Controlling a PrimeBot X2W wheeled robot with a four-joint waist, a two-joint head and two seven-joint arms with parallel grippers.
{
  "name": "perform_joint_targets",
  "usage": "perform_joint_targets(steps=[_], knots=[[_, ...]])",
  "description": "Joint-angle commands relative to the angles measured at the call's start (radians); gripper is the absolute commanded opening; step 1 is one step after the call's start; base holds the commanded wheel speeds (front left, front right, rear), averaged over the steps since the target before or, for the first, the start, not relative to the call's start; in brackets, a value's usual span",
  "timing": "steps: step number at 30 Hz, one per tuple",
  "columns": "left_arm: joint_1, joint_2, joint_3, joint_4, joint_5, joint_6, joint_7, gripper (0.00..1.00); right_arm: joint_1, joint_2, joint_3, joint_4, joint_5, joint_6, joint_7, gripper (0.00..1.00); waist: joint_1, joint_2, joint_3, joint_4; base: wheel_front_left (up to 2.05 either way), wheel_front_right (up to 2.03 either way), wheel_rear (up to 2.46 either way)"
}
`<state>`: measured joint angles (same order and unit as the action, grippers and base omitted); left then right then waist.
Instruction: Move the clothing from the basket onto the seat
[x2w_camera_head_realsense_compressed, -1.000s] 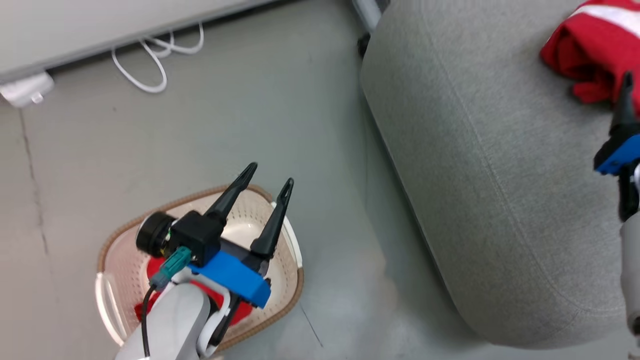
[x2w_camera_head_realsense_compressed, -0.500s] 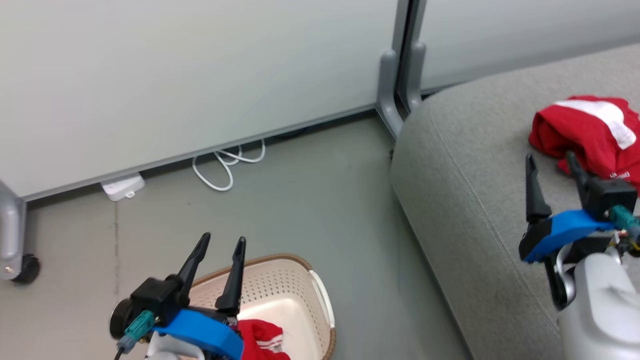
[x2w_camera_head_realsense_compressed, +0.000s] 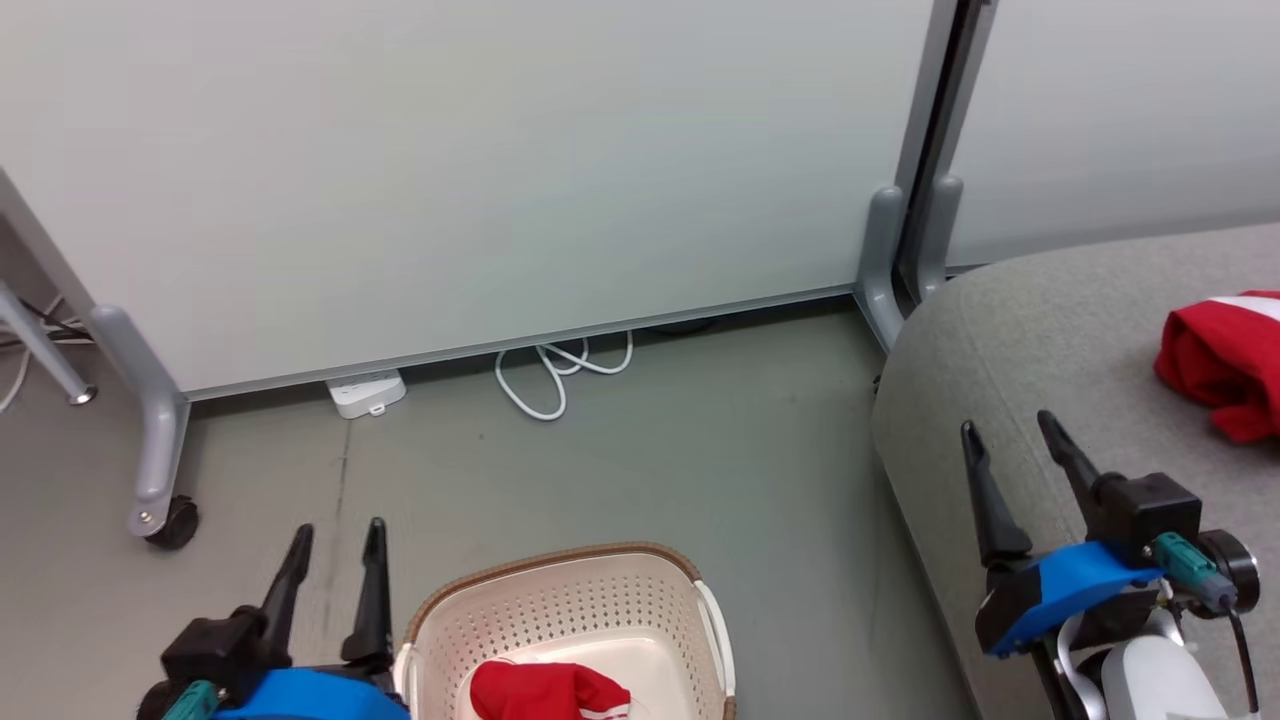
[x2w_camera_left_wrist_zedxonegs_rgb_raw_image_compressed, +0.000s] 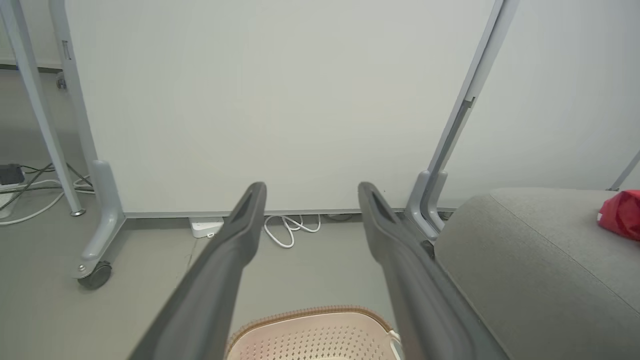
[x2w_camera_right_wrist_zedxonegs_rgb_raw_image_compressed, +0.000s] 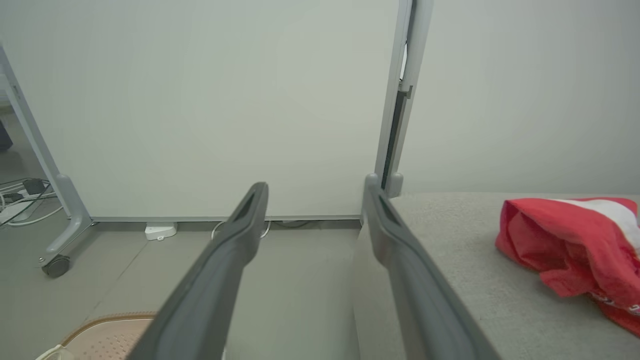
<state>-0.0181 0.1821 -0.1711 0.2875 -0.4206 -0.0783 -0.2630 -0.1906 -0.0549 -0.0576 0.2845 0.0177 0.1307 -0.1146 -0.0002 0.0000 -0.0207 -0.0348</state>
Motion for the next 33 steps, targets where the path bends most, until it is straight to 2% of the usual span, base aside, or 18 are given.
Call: perform_joint_targets(steps=[1, 14, 33], knots=[[0.012, -0.001, 0.014, -0.002, 0.008, 0.001, -0.003, 1.0, 0.027, 0.004, 0.006, -0.014, 0.006, 0.0, 0.008, 1.0, 0.0002, 0.0, -0.006, 0.011, 0.0, 0.0, 0.0], [0.069, -0.03, 0.114, -0.01, 0.049, -0.013, -0.003, 1.0, 0.108, 0.005, 0.03, -0.093, 0.061, 0.0, 0.053, 1.0, 0.0002, 0.0, -0.011, 0.042, 0.0, 0.0, 0.0], [0.05, -0.052, 0.111, 0.005, 0.088, -0.03, -0.003, 1.0, 0.106, 0.005, 0.057, -0.104, 0.081, 0.0, 0.063, 1.0, 0.0002, 0.0, 0.016, 0.034, 0.0, 0.0, 0.0]])
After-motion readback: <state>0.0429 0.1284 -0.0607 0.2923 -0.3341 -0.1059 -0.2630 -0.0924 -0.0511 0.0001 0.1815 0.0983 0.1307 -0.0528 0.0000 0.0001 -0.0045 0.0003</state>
